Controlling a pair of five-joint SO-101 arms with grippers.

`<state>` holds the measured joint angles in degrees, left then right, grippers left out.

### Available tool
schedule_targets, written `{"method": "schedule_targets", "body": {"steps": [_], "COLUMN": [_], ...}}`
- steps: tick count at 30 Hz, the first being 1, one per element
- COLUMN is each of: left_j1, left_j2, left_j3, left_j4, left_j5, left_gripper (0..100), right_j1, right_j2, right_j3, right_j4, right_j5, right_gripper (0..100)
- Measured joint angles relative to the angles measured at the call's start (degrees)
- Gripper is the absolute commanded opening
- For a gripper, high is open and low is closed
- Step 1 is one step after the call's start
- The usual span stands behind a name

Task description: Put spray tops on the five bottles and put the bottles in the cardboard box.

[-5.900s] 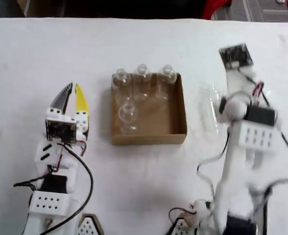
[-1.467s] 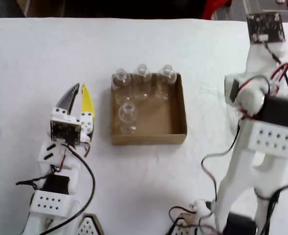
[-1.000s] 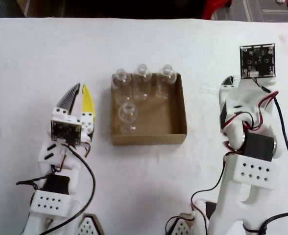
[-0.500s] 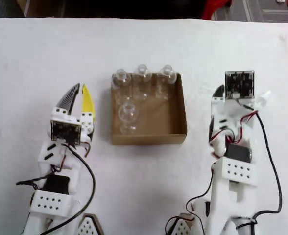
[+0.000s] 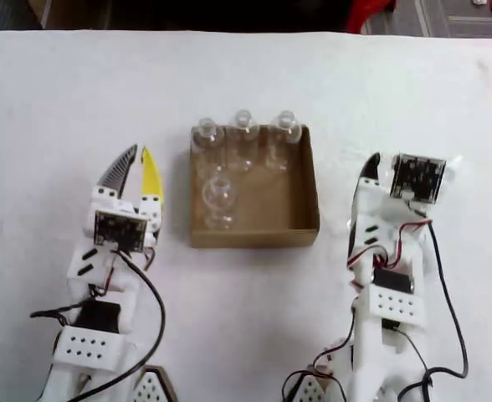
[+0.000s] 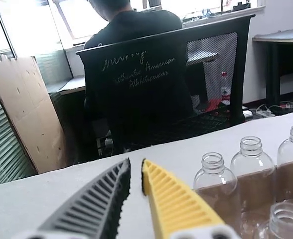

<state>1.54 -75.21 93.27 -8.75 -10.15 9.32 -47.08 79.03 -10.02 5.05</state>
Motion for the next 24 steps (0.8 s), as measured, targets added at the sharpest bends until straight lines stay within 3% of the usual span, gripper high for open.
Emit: {"method": "schedule_targets", "body": {"steps": [12, 24], "left_j1": [0.0, 0.0], "left_j2": [0.0, 0.0], "left_j3": [0.0, 0.0], "left_j4": [-0.09, -0.09], "left_j5": [0.0, 0.0], "left_gripper": [4, 4], "right_j1": [-3.6, -5.45], "right_j2": [0.0, 3.25], "right_j3": [11.78, 12.92], "right_j4": [-19.52, -21.1], "right_j5": [0.0, 0.0], "right_gripper": [1.9, 1.9]}}
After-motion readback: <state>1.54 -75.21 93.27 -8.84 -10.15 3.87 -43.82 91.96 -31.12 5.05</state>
